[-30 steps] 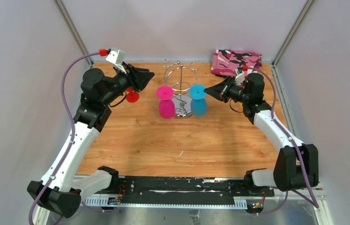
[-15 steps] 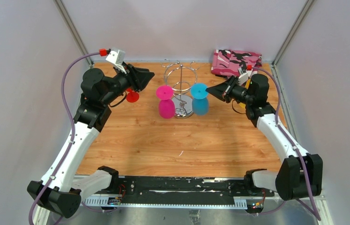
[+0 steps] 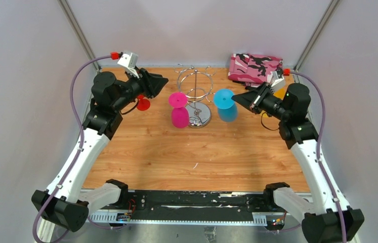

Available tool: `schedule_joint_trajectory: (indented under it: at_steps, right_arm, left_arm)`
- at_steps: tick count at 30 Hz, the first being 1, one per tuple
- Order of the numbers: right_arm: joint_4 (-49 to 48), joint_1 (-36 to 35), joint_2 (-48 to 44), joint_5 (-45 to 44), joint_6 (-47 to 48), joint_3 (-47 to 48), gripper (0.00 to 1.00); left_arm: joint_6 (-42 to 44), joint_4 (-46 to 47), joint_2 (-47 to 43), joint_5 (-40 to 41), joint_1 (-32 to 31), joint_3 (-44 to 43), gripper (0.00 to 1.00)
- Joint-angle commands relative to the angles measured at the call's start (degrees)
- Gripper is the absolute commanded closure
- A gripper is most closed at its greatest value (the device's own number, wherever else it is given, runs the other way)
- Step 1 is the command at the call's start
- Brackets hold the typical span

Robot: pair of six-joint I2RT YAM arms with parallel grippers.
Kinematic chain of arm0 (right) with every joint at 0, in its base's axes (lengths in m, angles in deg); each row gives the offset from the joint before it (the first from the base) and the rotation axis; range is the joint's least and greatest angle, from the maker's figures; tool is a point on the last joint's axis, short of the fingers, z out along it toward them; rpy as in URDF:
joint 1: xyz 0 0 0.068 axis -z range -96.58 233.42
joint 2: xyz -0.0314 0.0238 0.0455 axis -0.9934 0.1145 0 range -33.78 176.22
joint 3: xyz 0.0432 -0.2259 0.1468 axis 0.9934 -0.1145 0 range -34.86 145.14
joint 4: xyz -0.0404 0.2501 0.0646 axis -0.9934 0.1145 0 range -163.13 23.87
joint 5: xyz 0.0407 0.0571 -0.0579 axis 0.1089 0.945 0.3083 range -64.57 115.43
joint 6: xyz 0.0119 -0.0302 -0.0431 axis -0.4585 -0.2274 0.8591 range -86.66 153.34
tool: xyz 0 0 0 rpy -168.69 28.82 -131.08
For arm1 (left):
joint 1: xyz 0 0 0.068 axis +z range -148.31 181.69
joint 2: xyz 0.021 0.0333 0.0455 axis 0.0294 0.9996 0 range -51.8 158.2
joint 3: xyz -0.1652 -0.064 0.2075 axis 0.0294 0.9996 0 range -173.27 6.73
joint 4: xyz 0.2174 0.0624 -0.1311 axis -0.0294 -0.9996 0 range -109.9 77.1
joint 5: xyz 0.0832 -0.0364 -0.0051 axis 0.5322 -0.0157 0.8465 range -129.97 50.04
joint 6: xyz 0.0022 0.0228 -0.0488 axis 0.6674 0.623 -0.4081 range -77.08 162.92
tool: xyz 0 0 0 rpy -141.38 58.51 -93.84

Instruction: Take the wine glass off the wine glass rack

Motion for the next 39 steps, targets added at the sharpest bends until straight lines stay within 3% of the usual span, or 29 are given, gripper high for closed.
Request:
schedule_joint_trajectory:
  at_steps: [1,4,10,20,26,29,34,36,39]
  right_arm:
    - [7.7,0.7,-4.9,-5.3,5.7,6.2,1.00]
    - [11.8,0.7,-6.0,-8.7,9.5,10.9,1.00]
    - [10.1,0.7,-3.9,-9.2,12.4,18.9,1.00]
    - [-18.7,0.7,5.1,4.7,-2.4,24.6,1.00]
    - [-33.0,0.7,8.2,9.5,-12.7,25.5,1.00]
    - [-34.6,0.8,8.0,9.7,-13.5,25.3,1.00]
    - [-38.4,0.9,8.0,10.5,-15.7,25.5,1.00]
    - [-38.6,1.0,8.0,10.8,-16.1,26.2,1.00]
    - [-38.8,1.0,8.1,11.2,-16.2,26.7,1.00]
  left_arm:
    - [-0.7,1.3,0.8,0.1,-0.4,0.0,0.60]
    - [-1.9,2.6,1.3,-0.2,-0.4,0.2,0.59]
    - [-4.7,5.5,4.3,-1.4,-0.4,-1.1,0.57]
    - [-13.9,21.5,10.8,-13.7,-0.4,-4.4,0.55]
    - [-23.1,38.1,12.2,-20.5,-0.4,-3.1,0.49]
    - [-32.1,55.6,12.9,-24.1,-0.1,-0.3,0.46]
    - [-55.2,89.8,18.9,-27.5,1.9,0.8,0.40]
    - [-60.3,92.8,22.0,-28.2,2.3,-1.1,0.40]
    - [-60.4,92.9,24.1,-28.4,2.3,-1.7,0.40]
